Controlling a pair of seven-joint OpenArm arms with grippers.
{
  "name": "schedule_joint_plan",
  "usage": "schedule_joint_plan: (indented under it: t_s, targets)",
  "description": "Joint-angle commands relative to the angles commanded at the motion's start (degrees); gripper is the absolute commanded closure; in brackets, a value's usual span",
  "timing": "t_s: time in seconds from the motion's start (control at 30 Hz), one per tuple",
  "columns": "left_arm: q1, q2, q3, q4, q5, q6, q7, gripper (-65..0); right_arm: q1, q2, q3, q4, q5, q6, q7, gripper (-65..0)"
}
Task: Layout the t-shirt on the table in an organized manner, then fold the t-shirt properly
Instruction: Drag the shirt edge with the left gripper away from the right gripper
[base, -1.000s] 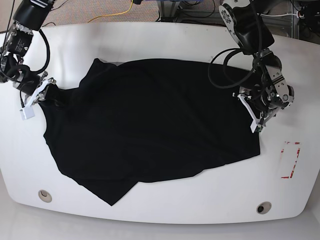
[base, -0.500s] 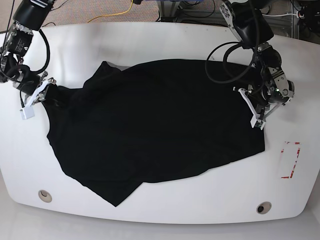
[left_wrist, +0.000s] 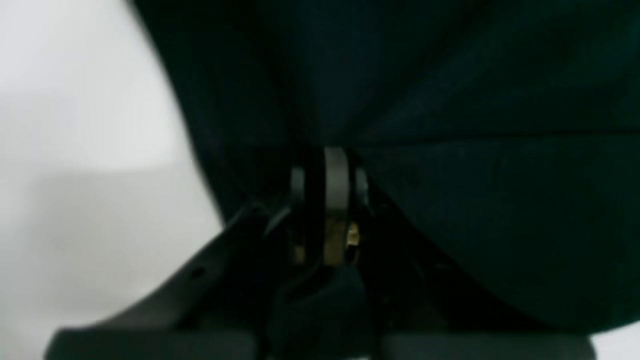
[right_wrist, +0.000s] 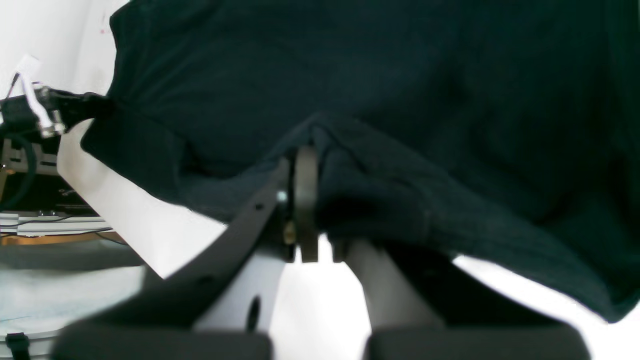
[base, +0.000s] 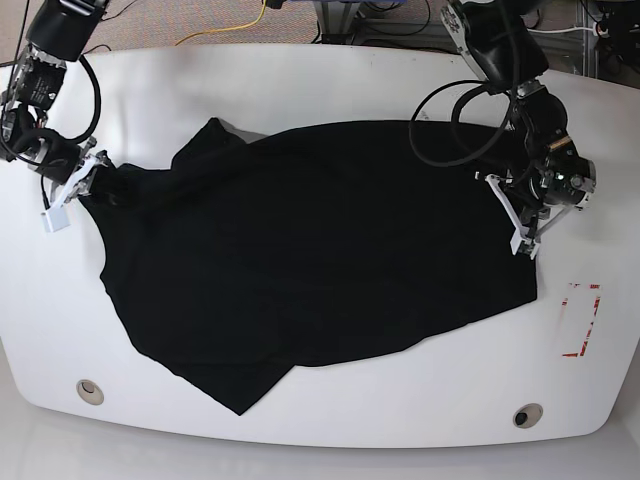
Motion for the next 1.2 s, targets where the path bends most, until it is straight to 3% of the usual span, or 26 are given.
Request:
schedule_joint_plan:
  t_s: [0.47, 1.2]
  targets:
    - [0.3, 0.0, -0.2, 8.8, 0.0, 0.0, 2.4, -1.5, 0.1, 0.2, 0.2, 0.3, 0.3, 0.0, 0.0, 0.0]
    - [-2.9, -0.2, -3.7, 9.4, 0.0, 0.0, 2.4, -1.5, 5.5, 0.3, 0.2, -0.3, -0.3, 0.0, 0.0, 0.0]
